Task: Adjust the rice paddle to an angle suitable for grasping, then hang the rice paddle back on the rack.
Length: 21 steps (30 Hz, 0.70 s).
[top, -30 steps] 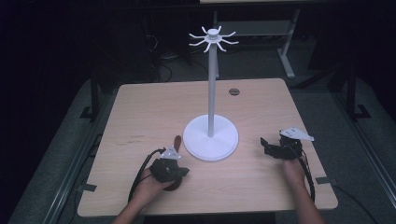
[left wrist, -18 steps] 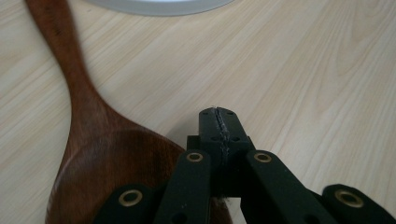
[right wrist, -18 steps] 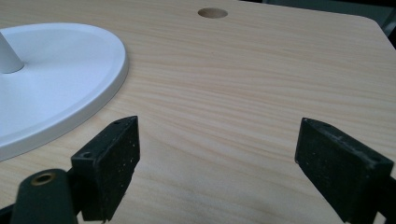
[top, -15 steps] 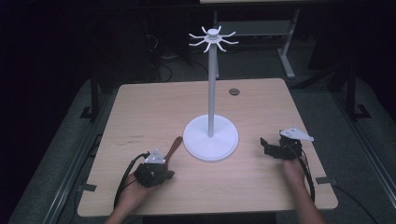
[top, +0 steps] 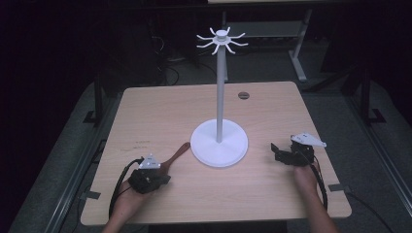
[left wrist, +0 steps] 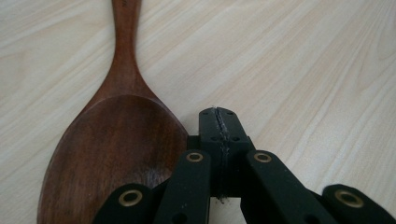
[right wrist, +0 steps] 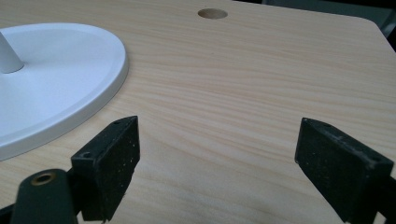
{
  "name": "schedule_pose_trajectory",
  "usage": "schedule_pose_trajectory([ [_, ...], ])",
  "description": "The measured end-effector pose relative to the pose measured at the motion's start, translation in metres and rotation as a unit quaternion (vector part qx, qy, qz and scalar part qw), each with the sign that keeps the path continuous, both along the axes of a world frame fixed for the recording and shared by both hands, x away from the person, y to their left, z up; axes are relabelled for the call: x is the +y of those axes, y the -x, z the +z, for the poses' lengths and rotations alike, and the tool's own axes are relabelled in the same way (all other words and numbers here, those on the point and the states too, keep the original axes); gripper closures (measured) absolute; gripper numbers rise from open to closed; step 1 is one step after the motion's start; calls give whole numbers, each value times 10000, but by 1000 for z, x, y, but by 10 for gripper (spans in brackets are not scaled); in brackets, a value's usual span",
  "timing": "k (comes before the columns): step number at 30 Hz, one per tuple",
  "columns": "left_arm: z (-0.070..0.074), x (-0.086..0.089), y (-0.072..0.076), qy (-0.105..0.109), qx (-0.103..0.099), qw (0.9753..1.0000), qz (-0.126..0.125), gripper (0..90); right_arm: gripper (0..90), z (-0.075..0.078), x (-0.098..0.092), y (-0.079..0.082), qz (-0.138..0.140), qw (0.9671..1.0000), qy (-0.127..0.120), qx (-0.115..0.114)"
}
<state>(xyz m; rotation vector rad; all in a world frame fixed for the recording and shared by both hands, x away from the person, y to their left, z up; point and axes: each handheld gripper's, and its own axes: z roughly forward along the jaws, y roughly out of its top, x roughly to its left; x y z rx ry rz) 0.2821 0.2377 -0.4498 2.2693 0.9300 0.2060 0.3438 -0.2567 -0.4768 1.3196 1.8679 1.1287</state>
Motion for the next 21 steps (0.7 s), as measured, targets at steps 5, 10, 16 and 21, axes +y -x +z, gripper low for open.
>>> schedule_pose_trajectory([
  [5,2,5,-1,75,5,9999,80,896,135,0,0,0,8,10000,2,-5],
  [10,6,7,-3,125,-10,9999,112,895,134,0,0,0,10,10000,1,-2],
  [16,14,7,-7,91,24,9999,95,870,134,0,0,0,25,10000,7,-6],
  [21,27,9,-16,-20,100,9999,78,822,135,0,0,0,19,10000,3,-6],
])
